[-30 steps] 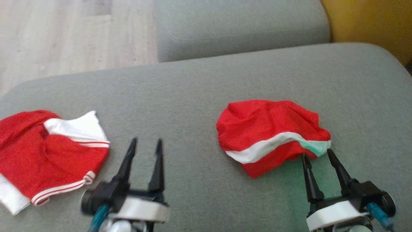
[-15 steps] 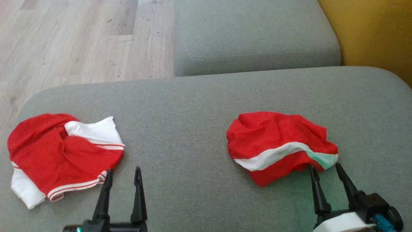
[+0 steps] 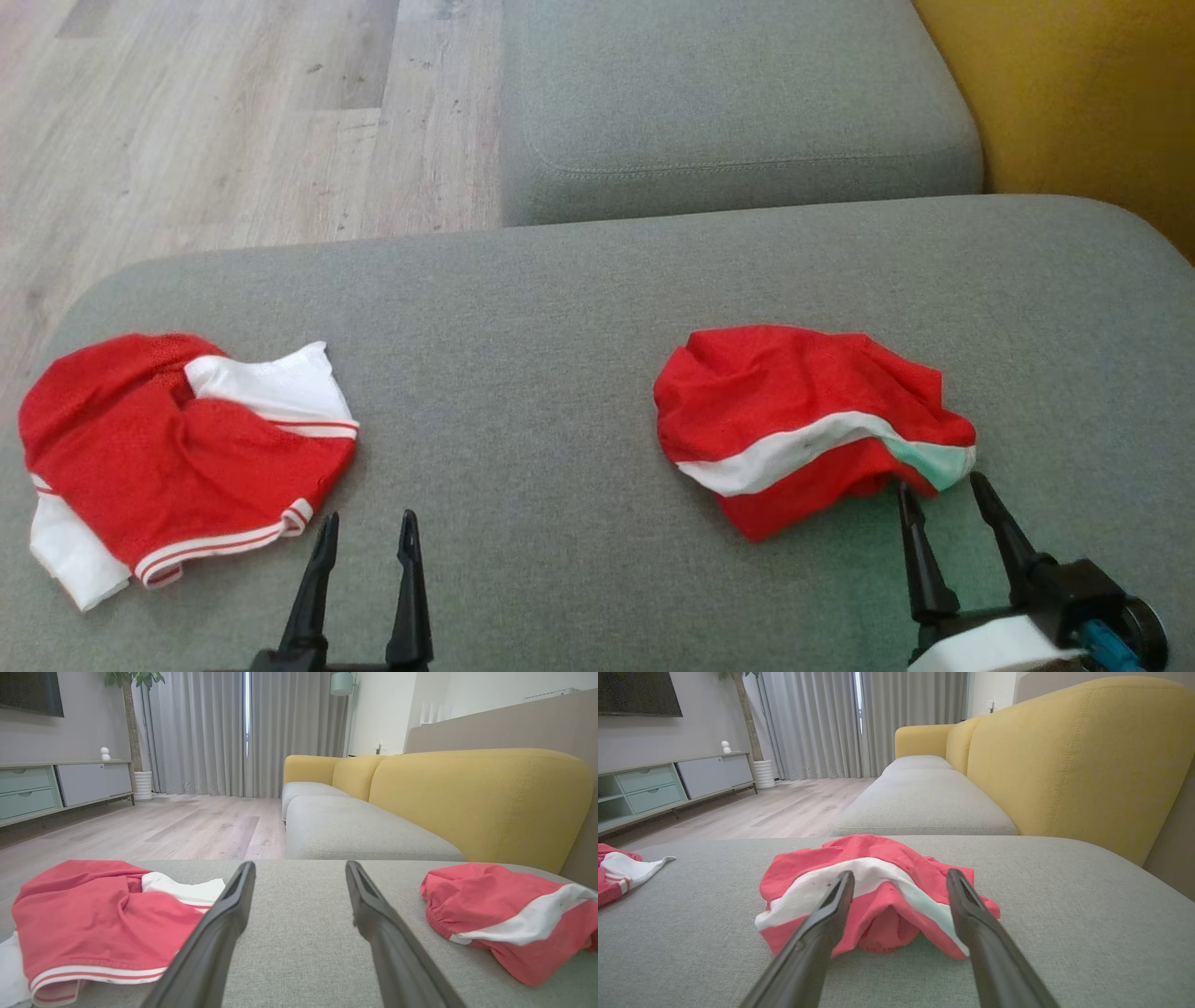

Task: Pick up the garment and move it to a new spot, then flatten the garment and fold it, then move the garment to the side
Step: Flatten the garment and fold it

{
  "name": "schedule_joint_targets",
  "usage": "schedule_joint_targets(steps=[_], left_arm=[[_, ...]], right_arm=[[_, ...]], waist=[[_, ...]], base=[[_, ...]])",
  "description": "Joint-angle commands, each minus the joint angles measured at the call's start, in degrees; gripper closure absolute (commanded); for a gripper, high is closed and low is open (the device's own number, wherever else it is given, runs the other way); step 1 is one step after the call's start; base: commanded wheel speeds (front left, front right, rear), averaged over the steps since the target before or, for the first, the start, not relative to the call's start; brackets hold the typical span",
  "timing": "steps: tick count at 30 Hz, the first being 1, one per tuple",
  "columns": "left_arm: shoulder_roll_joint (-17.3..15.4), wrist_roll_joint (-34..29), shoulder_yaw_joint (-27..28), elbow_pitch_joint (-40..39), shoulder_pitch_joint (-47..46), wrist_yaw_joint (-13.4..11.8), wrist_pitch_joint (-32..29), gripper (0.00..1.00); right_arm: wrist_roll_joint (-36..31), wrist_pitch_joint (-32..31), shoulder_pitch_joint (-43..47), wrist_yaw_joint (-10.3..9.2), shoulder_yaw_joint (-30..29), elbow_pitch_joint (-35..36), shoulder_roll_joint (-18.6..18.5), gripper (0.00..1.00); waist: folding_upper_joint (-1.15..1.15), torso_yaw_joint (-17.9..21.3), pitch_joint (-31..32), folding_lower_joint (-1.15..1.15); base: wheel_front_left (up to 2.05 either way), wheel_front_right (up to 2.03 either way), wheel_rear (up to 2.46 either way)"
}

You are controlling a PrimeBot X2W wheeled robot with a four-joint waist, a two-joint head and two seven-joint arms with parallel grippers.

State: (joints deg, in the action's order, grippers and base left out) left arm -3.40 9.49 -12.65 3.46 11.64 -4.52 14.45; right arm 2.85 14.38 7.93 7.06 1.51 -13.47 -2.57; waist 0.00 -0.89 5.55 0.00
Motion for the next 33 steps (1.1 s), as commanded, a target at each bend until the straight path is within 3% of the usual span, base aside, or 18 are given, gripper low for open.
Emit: schedule_joint_targets(steps=[1, 7, 14, 23, 33], left_arm=[[0.5, -0.1, 1.97, -1.45, -2.79, 0.1, 0.54, 0.0], [0.51, -0.16, 0.42, 0.47, -3.15, 0.9, 0.54, 0.0], [0.51, 2.86, -3.92, 8.63, -7.87, 2.91, 0.54, 0.0], [0.52, 9.11, -11.55, 24.35, -21.55, 9.14, 0.54, 0.0], [0.52, 18.0, -19.08, 36.97, -36.4, 11.55, 0.55, 0.0]], right_arm=[[-0.33, 0.62, -1.2, 0.43, 1.35, 1.8, -0.31, 0.0], [-0.31, 0.62, -1.22, 0.43, 1.41, 1.88, -0.31, 0.0], [-0.62, 0.62, -1.95, 0.43, 2.49, 2.09, -0.31, 0.0], [-1.09, 0.62, -4.66, 0.43, 4.52, 3.36, -0.31, 0.0], [0.17, 0.62, -8.04, 0.43, 7.07, 5.8, -0.31, 0.0]], waist=[[0.0, 0.02, -0.05, 0.0], [0.0, 0.09, -0.24, 0.0], [0.0, 1.65, -1.97, 0.0], [0.0, 8.32, -6.64, 0.0], [0.0, 15.67, -13.14, 0.0]], base=[[0.0, 0.0, 0.0], [0.0, 0.0, 0.0], [0.0, 0.0, 0.0], [0.0, 0.0, 0.0], [0.0, 0.0, 0.0]])
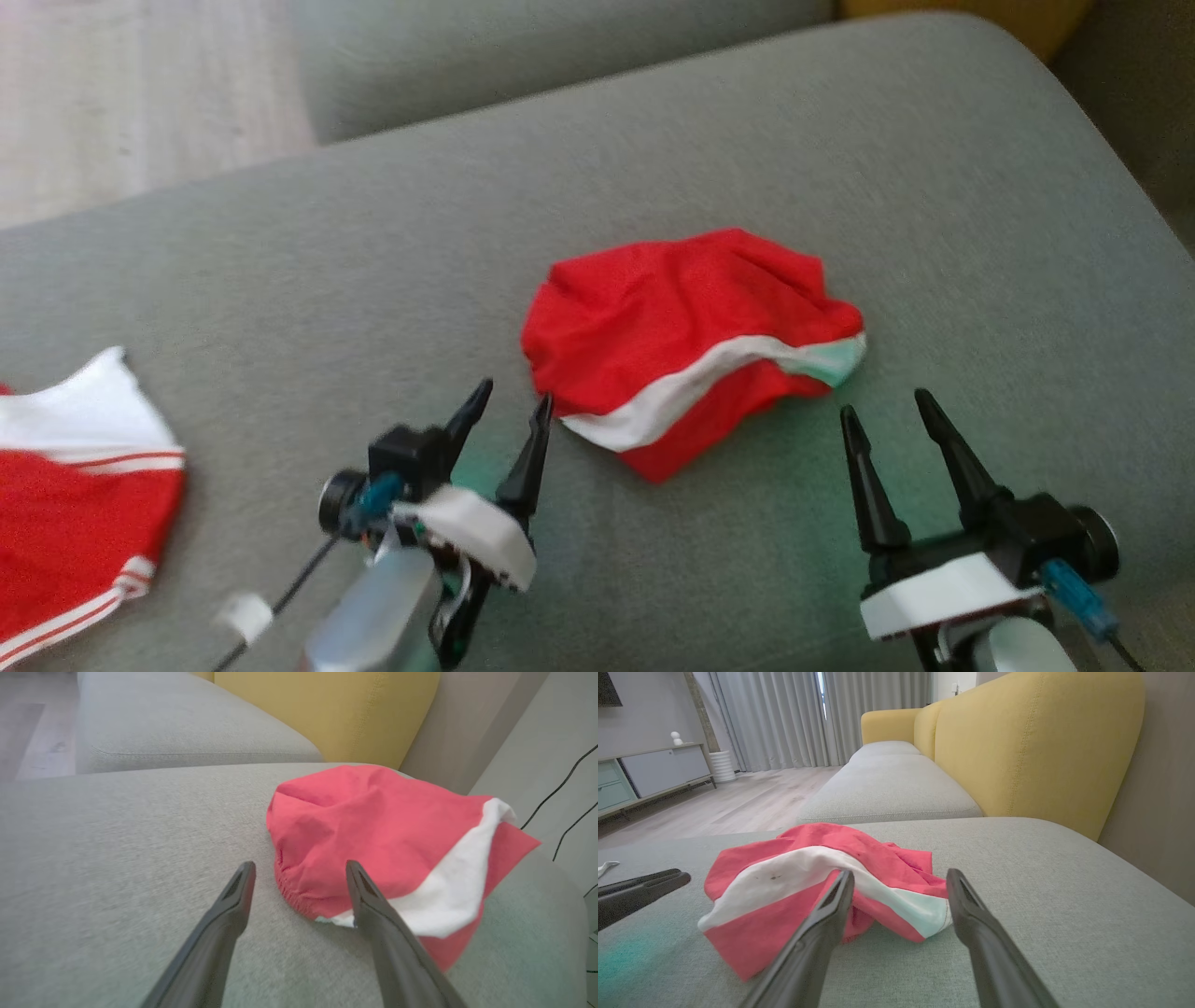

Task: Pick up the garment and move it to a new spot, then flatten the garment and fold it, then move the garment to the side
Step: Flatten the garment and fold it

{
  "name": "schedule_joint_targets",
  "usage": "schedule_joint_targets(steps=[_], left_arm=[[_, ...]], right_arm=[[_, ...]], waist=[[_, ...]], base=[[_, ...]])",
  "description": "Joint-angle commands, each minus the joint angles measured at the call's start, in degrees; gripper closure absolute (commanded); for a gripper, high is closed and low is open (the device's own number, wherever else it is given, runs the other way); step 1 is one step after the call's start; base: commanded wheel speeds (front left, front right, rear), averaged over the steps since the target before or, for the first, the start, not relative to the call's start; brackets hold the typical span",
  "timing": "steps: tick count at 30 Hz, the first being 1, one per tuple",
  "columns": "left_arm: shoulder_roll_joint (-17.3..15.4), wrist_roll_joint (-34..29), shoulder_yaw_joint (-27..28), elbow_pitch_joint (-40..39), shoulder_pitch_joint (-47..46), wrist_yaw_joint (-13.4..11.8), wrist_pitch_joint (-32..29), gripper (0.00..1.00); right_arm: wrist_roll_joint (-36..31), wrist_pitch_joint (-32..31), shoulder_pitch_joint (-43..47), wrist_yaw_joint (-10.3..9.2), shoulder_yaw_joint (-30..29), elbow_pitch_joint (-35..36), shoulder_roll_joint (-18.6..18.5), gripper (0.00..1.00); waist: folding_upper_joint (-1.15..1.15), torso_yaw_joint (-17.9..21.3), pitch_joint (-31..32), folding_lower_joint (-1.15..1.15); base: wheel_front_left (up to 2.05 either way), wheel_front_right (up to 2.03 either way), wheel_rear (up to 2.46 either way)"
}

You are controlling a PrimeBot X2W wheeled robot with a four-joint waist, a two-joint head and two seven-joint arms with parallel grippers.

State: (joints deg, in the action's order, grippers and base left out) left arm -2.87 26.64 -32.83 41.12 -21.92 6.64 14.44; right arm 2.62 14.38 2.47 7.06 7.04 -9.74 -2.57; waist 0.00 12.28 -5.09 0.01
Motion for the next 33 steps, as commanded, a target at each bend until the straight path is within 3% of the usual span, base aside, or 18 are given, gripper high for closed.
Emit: schedule_joint_targets(steps=[1, 10, 11, 12, 16, 18, 30, 33], left_arm=[[-0.01, 1.81, 0.29, 0.62, -4.16, 0.48, 0.56, 0.0], [-0.01, 7.51, -8.96, 12.47, -12.77, 0.36, -0.41, 0.0], [-0.01, 7.32, -9.94, 13.24, -13.39, -0.03, -0.28, 0.6], [-0.01, 7.26, -10.76, 13.72, -13.85, -0.16, -0.1, 1.0], [-0.01, 6.87, -11.62, 14.06, -14.73, -2.28, 0.41, 1.0], [-0.05, 4.66, -9.29, 9.75, -14.82, -5.99, 0.52, 1.0], [-6.05, -8.04, 0.87, -14.08, -4.14, -16.88, 0.55, 1.0], [-5.83, -8.87, -0.09, -17.54, -1.05, -17.01, 0.55, 1.0]], right_arm=[[0.58, 0.62, -2.9, 0.43, 2.0, 2.24, -0.31, 0.0], [1.36, 0.62, -4.85, 0.43, 3.76, 3.41, -0.31, 0.0], [1.34, 0.62, -4.86, 0.43, 3.77, 3.43, -0.31, 0.0], [1.3, 0.62, -4.86, 0.43, 3.74, 3.48, -0.31, 0.0], [1.66, 0.62, -4.51, 0.43, 3.21, 3.79, -0.31, 0.0], [2.92, 0.62, -3.91, 0.43, 2.56, 4.26, -0.31, 0.0], [4.75, 0.62, -1.83, 0.43, 2.03, 4.71, -0.31, 0.0], [4.89, 0.62, -1.57, 0.43, 2.03, 4.53, -0.31, 0.0]], waist=[[0.0, 3.03, -3.04, -0.01], [0.0, 6.18, -6.18, -0.01], [0.0, 6.26, -6.28, -0.01], [0.0, 6.3, -6.33, -0.01], [0.0, 5.69, -5.98, -0.01], [0.0, 4.03, -5.19, -0.01], [0.0, -4.36, -1.16, -0.01], [0.0, -5.27, -0.99, -0.01]], base=[[0.0, 0.0, 0.0], [0.0, 0.0, 0.0], [0.0, 0.0, 0.0], [0.0, 0.0, 0.0], [0.0, 0.0, 0.0], [0.0, 0.0, 0.0], [0.0, 0.0, 0.0], [0.0, 0.0, 0.0]])
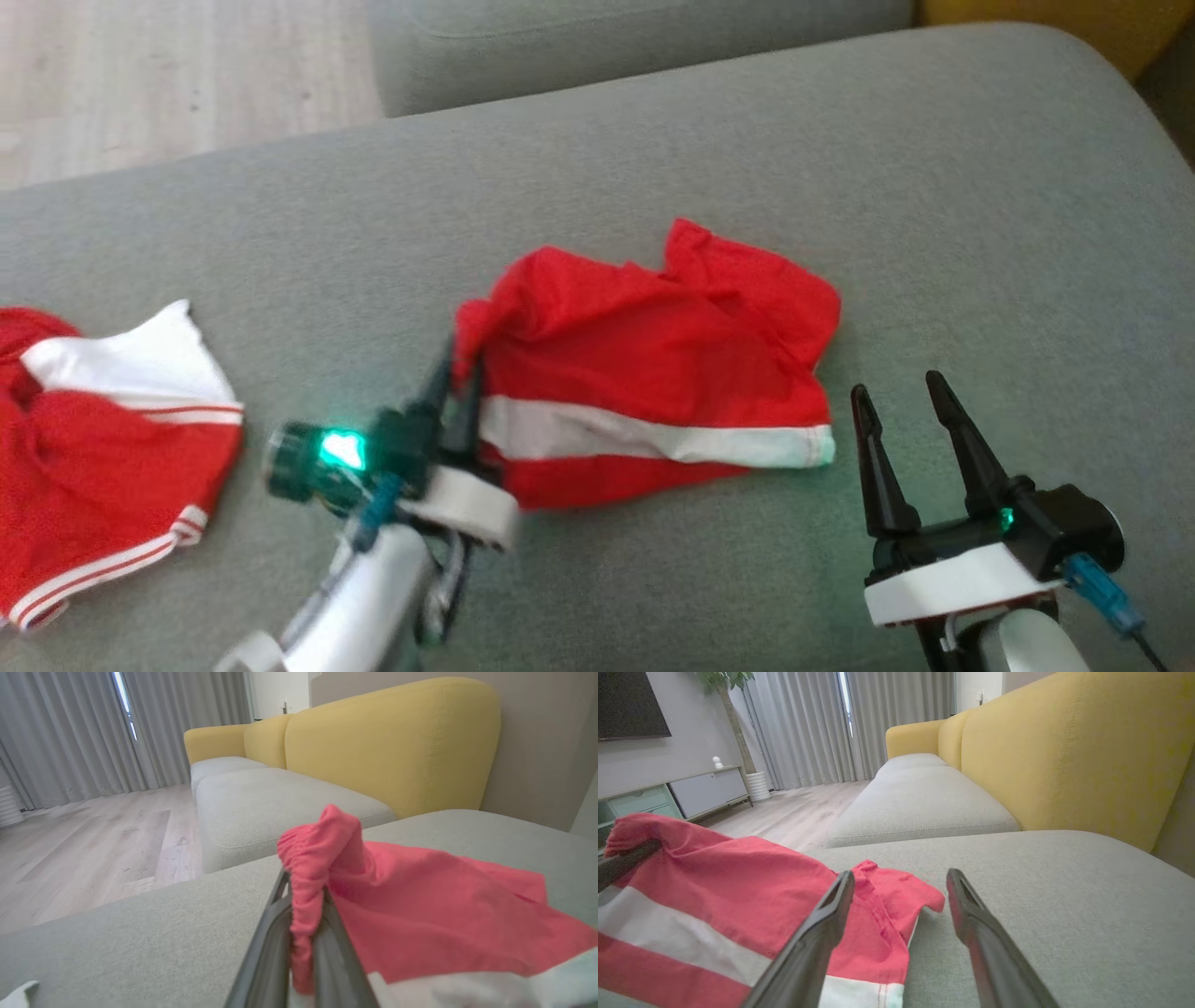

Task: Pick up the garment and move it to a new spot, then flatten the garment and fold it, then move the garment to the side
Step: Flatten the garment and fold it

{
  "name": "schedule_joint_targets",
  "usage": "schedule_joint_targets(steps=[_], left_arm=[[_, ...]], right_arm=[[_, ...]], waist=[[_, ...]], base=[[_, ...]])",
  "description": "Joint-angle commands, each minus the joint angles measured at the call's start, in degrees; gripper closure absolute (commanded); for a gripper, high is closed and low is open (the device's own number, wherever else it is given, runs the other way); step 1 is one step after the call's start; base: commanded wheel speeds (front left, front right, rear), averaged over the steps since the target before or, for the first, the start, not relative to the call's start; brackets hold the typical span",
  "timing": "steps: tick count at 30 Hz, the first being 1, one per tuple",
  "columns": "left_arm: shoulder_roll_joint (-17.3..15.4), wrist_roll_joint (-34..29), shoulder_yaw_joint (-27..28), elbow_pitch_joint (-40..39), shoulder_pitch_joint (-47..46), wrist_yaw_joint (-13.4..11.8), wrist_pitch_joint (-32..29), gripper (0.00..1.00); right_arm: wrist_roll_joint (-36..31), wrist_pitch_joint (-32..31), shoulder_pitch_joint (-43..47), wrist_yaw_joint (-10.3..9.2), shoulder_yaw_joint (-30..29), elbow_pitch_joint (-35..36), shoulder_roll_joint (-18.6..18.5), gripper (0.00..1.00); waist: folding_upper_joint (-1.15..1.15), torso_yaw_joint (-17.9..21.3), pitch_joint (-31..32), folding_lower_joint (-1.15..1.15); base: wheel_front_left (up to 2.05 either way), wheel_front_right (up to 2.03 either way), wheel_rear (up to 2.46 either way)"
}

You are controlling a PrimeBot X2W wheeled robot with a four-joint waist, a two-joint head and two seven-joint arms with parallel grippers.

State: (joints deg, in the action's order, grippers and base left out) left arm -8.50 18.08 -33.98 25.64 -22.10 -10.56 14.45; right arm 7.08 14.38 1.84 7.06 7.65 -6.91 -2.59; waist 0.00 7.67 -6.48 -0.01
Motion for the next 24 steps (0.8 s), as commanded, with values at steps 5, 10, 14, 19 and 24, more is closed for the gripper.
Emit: schedule_joint_targets(steps=[5, 10, 14, 19, 24], left_arm=[[2.94, 0.52, -5.53, -2.87, 2.25, 5.28, -0.59, 1.0], [4.99, 3.88, -12.23, -1.15, 3.64, 12.59, -2.64, 0.0], [5.32, 5.48, -15.14, -2.04, 3.25, 15.25, -3.08, 0.0], [3.18, 4.64, -16.37, -5.35, 2.47, 15.68, -4.32, 0.0], [-2.68, 1.65, -16.66, -10.73, 2.2, 13.86, -7.66, 0.0]], right_arm=[[0.67, 0.62, -1.11, 0.43, 2.2, 1.06, -0.29, 0.0], [0.82, 0.62, -1.34, 0.43, 2.12, 0.56, -0.29, 0.0], [0.75, 0.62, -1.1, 0.43, 2.07, -0.19, -0.29, 0.0], [1.21, 0.62, -0.31, 0.43, 2.59, -0.8, -0.29, 0.0], [1.25, 0.62, -0.01, 0.43, 2.76, -1.02, -0.29, 0.0]], waist=[[0.0, -0.65, -0.06, 0.01], [0.0, -0.24, -0.1, 0.01], [0.0, -0.49, 0.39, 0.01], [0.0, -1.29, 1.47, 0.01], [0.0, -1.77, 2.25, 0.01]], base=[[0.0, 0.0, 0.0], [0.0, 0.0, 0.0], [0.0, 0.0, 0.0], [0.0, 0.0, 0.0], [0.0, 0.0, 0.0]])
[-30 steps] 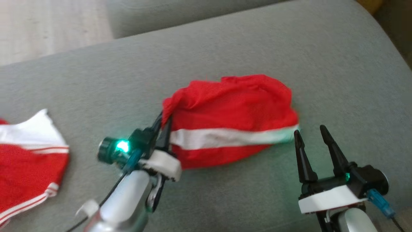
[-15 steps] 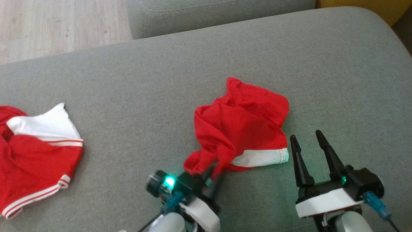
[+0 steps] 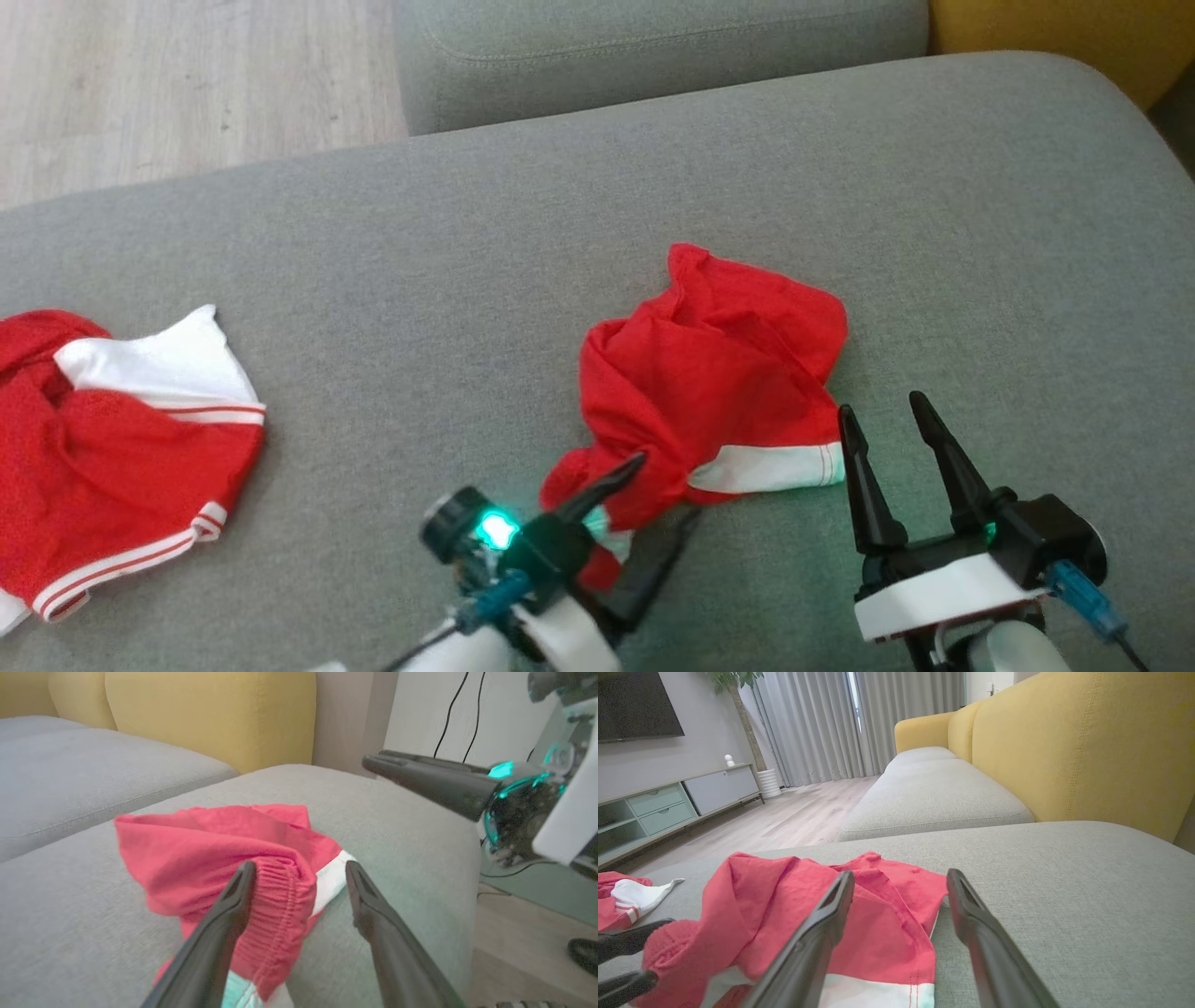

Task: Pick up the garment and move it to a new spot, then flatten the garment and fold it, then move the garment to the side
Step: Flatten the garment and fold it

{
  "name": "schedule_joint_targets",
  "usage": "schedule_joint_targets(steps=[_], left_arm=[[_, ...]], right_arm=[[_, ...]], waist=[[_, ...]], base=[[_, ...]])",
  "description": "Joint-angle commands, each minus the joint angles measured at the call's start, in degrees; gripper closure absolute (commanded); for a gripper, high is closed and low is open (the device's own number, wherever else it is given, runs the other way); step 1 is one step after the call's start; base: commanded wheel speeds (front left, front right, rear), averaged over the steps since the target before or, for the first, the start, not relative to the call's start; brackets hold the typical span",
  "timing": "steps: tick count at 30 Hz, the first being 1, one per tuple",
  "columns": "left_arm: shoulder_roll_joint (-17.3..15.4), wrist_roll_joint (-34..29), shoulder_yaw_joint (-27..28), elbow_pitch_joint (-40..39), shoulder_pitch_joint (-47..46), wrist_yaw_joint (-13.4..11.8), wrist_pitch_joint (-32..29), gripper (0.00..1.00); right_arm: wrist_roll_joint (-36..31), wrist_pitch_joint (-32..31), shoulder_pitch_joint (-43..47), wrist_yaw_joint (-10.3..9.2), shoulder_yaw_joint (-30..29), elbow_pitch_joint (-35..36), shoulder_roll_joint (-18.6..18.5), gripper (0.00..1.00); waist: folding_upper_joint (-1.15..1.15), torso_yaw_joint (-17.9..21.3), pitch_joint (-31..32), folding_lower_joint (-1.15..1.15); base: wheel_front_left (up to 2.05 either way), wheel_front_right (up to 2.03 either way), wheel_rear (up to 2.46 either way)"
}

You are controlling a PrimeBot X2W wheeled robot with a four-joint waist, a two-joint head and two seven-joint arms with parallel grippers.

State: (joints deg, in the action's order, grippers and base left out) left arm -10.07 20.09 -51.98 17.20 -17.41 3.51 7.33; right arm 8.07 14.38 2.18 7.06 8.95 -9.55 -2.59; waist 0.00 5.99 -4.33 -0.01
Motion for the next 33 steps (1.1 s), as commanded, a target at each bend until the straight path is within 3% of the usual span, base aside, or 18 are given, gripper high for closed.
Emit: schedule_joint_targets(steps=[1, 14, 19, 22, 33], left_arm=[[-1.1, -0.36, 1.35, -2.29, -2.49, -0.22, -0.54, 0.0], [-17.75, 3.13, 2.18, -16.83, -0.07, 1.63, -16.18, 0.0], [-22.95, 4.98, 3.76, -20.56, 0.53, 1.98, -18.45, 0.0], [-23.65, 5.11, 3.55, -20.11, -0.26, 2.42, -18.1, 0.0], [-21.18, 5.25, 1.51, -12.97, -4.38, 3.44, -13.52, 0.0]], right_arm=[[0.26, 0.62, -0.36, 0.43, 1.46, 1.63, -0.29, 0.0], [-0.78, 0.62, -0.11, 0.43, 2.15, 1.5, -0.29, 0.0], [-1.07, 0.62, 0.09, 0.43, 1.84, 1.93, -0.29, 0.0], [-1.18, 0.62, -0.07, 0.43, 1.98, 2.18, -0.29, 0.0], [-1.66, 0.62, -1.22, 0.43, 2.44, 2.7, -0.29, 0.0]], waist=[[0.0, -0.1, 0.1, 0.01], [0.0, 0.8, 0.15, 0.01], [0.0, 0.74, -0.52, 0.01], [0.0, 0.73, -1.13, 0.01], [0.0, 1.49, -3.24, 0.01]], base=[[0.0, 0.0, 0.0], [0.0, 0.0, 0.0], [0.0, 0.0, 0.0], [0.0, 0.0, 0.0], [0.0, 0.0, 0.0]])
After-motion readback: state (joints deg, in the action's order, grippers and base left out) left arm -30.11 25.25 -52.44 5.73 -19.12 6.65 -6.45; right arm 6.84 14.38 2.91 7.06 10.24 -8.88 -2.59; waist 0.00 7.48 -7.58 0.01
